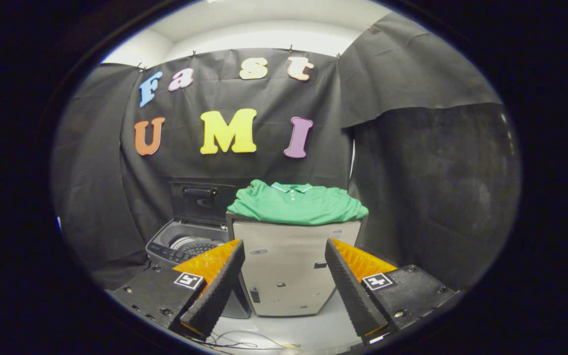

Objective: Put the clothes into the washing machine and then close the washing machine lid.

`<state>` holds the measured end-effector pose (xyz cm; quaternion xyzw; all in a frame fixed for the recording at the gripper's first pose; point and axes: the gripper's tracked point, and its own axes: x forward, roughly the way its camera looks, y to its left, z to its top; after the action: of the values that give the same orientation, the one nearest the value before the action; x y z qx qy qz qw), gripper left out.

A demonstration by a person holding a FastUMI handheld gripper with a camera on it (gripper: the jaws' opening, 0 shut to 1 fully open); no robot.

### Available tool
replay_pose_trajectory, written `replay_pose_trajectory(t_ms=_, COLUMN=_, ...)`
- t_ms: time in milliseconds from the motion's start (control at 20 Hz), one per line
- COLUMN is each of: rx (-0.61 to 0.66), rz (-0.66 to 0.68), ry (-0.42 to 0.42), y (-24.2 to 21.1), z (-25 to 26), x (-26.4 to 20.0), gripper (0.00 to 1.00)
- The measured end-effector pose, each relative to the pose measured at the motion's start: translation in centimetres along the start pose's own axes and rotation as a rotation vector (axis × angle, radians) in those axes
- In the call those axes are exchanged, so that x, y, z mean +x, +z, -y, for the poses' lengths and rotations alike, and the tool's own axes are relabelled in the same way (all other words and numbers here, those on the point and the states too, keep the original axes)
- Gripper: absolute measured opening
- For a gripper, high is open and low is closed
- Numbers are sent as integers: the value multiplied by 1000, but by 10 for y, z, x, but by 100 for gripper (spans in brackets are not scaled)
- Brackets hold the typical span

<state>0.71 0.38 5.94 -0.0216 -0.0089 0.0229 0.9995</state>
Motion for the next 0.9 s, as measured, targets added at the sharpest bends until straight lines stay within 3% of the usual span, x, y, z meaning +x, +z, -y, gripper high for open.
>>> replay_pose_trajectory(t_ms=350, rx=-13, rz=32, ry=12, y=78, z=-7, x=47, gripper=100)
replay_pose_trajectory(t_ms=650, rx=-14, rz=-77, ry=26, y=118, z=-3, x=151, gripper=100)
replay_pose_trajectory(t_ms=900, rx=-53, rz=-212, ry=47, y=122, z=3, x=245, gripper=100)
